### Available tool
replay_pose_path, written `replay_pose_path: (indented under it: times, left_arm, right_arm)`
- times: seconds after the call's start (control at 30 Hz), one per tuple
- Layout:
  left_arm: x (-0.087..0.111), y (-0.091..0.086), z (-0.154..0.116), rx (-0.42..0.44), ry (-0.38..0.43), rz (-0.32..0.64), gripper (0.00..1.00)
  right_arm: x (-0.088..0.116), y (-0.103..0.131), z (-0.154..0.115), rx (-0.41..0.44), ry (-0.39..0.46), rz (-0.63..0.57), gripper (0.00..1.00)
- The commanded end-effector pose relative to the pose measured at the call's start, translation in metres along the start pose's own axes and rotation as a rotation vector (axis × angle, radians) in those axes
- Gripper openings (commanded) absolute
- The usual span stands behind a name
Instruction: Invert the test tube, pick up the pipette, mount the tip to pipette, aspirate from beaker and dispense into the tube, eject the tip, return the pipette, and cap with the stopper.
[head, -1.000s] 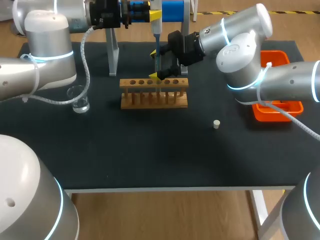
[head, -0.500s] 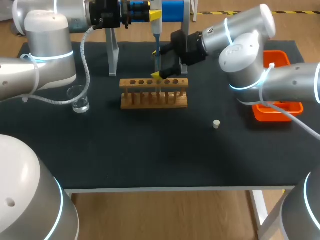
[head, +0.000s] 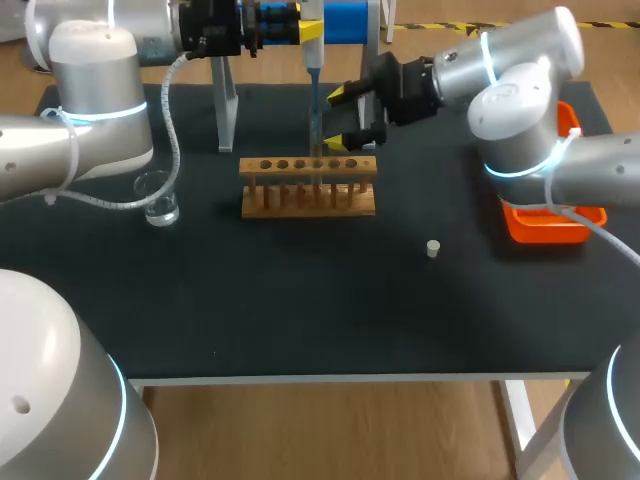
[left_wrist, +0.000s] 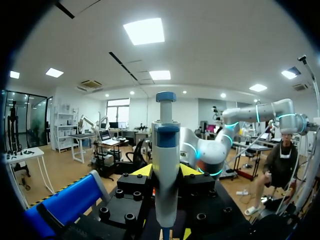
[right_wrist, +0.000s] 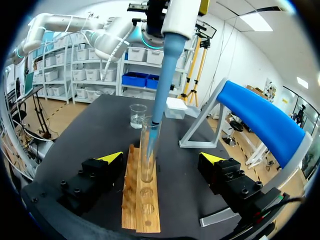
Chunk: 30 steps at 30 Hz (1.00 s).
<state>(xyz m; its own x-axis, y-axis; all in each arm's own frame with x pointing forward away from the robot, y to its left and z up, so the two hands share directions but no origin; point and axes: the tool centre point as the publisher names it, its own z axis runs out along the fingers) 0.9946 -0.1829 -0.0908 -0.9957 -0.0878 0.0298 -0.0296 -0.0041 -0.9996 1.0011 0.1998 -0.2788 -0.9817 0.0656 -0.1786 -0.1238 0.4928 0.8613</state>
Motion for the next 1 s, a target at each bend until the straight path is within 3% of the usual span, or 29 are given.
replay_pose_path:
  times: [0.03,0.43,0.8,1.0]
  left_arm:
    - [0.0,0.0,0.001,0.002,-0.003,0.001,0.0]
    - [0.0,0.0,0.001,0.002,-0.003,0.001,0.0]
    - [0.0,0.0,0.001,0.002,-0.003,0.001,0.0]
    - [0.0,0.0,0.001,0.002,-0.003,0.001,0.0]
  right_arm:
    - [0.004,-0.001,-0.018,-0.018,0.007,-0.001,1.0]
    - [0.002,0.01,-0.064,-0.17,-0.021,0.109,1.0]
    - [-0.004,0.059,-0.126,-0.317,-0.071,0.13,1.0]
    - [0.002,0.089,-0.154,-0.351,-0.08,0.13,1.0]
